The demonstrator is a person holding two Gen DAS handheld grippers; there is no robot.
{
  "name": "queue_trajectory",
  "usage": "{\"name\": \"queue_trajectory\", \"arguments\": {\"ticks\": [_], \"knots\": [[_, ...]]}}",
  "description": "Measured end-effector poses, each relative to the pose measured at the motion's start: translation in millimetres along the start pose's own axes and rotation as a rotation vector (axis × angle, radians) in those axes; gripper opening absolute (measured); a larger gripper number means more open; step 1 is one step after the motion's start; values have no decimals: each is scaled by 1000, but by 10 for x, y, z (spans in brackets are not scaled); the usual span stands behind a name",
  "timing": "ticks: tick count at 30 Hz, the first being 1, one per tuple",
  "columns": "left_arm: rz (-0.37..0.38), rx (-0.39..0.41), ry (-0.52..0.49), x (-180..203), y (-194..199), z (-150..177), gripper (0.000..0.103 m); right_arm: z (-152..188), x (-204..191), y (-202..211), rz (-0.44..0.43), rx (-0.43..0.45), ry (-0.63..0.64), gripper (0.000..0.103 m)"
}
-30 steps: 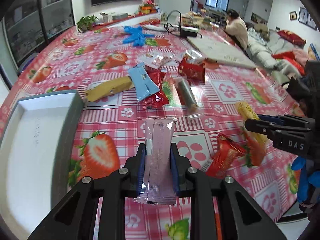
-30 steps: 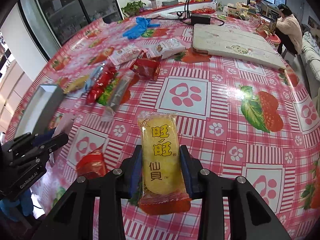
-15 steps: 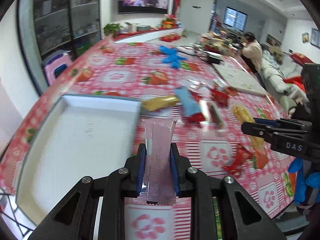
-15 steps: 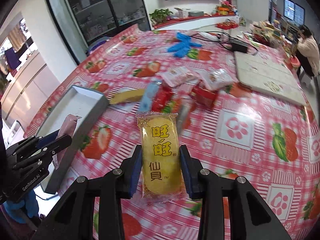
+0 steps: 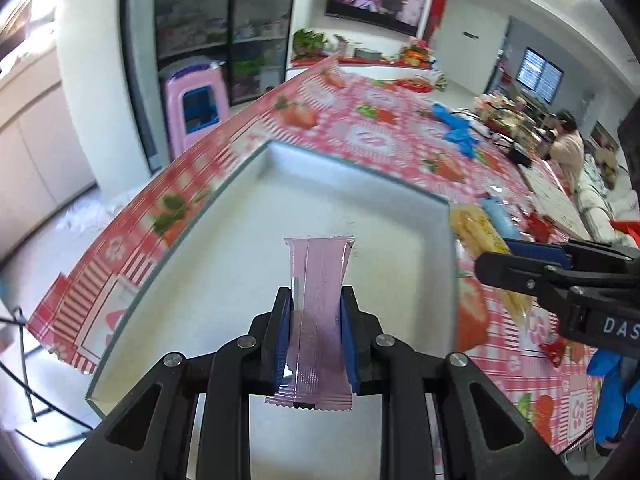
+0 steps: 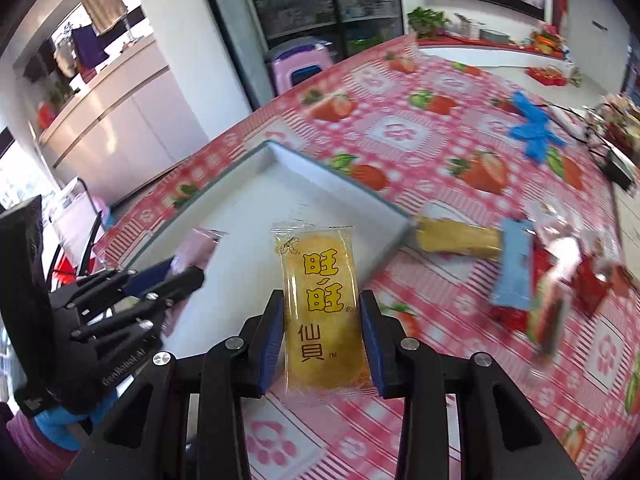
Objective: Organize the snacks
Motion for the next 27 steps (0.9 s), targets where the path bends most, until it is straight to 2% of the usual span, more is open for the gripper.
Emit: {"name": "queue_trajectory", "arguments": {"ticks": [4, 9, 10, 11, 12, 13, 15, 18, 20, 23, 27], "knots": [[-3, -22, 42, -184, -103, 39, 25, -122, -288, -208, -17, -29, 48, 38], [-1, -53, 49, -238, -227, 91, 28, -170, -431, -397, -18, -67, 81, 39], [-8, -52, 50, -245, -241, 99, 38, -160, -427, -427, -17, -82, 81, 44], [-15, -51, 51, -246, -248, 107, 46, -156, -418, -444, -12, -89, 79, 60], [-21, -47, 52, -241, -250, 106, 67, -146, -381, -449, 3, -87, 73, 78], [-31, -33, 58, -243, -219, 106, 81, -127, -326, -414, 24, -71, 69, 85], [-23, -2, 62, -240, -157, 87, 82, -84, -232, -330, 52, -58, 64, 89], [-27, -12, 35, -164, -104, 76, 83, 63, 40, -190, 97, -56, 17, 91], [-18, -11, 17, -67, -67, 73, 83, 182, 276, -67, 139, -42, -39, 102], [-2, -17, -3, 104, -29, 57, 83, 411, 642, 133, 205, -11, -109, 102], [4, -18, -78, 459, 29, 37, 83, 770, 1178, 390, 377, 17, -168, 102]]}}
Point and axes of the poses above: each gripper's, at about its wrist camera, not at the fingertips, and y roughly against the way its jaws point, x to its right, z to its underside, the point moved 7 cm from there along -y, roughly the way its jaws point, and after that the axes turned 1 degree about z, right-handed, at the moved point
